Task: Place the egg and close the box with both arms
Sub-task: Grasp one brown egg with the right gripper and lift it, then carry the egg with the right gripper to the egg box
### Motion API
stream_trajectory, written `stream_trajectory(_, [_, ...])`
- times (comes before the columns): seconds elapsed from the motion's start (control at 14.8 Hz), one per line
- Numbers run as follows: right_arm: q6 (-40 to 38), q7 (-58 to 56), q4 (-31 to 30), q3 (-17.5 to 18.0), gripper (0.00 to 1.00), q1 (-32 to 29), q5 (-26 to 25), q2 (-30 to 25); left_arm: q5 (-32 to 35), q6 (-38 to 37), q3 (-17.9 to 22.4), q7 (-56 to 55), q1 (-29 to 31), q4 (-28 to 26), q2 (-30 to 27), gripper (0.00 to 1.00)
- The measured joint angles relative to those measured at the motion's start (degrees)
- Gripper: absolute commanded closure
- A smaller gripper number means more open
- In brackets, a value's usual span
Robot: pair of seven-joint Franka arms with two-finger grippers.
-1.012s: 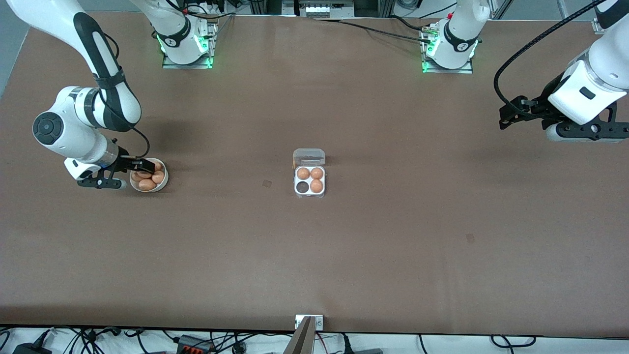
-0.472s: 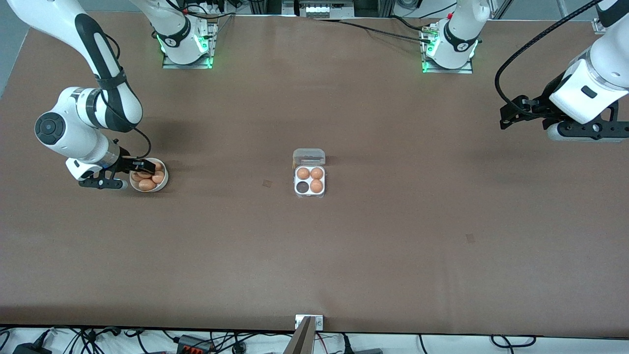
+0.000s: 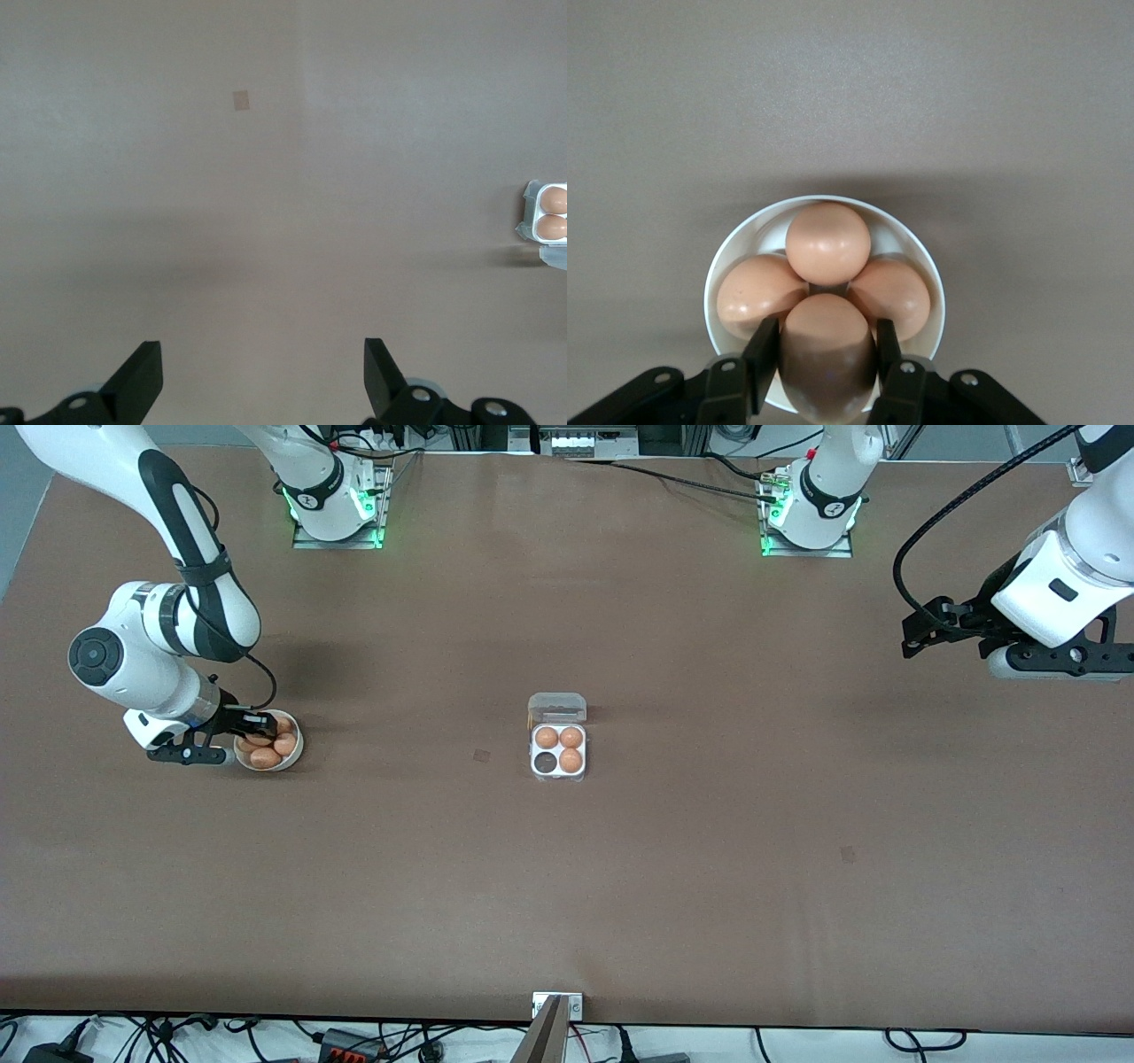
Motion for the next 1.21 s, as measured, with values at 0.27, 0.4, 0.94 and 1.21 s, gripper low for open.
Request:
stream_trajectory(0.27, [0.2, 0.0, 0.0, 0.0, 0.63, 0.0, 0.0, 0.0, 0.0, 0.0, 0.0, 0.0, 0.0, 0.0, 0.0, 0.00])
stream_trajectory(0.4, [0.3, 0.0, 0.1, 0.1, 0.63, 0.0, 0.0, -0.1, 0.0, 0.0, 0.0, 0.0, 0.0, 0.0, 0.0, 0.00])
stream_trajectory(0.94, [-13.9, 3.6, 10.0, 0.6, 0.65, 4.0, 0.0, -3.3, 0.0, 0.0, 0.0, 0.0, 0.0, 0.0, 0.0, 0.00])
stream_trajectory(1.21, [-23.1, 14.0, 21.3, 1.0, 0.67, 12.9, 0.1, -2.4, 0.0, 0.0, 0.0, 0.0, 0.0, 0.0, 0.0, 0.00])
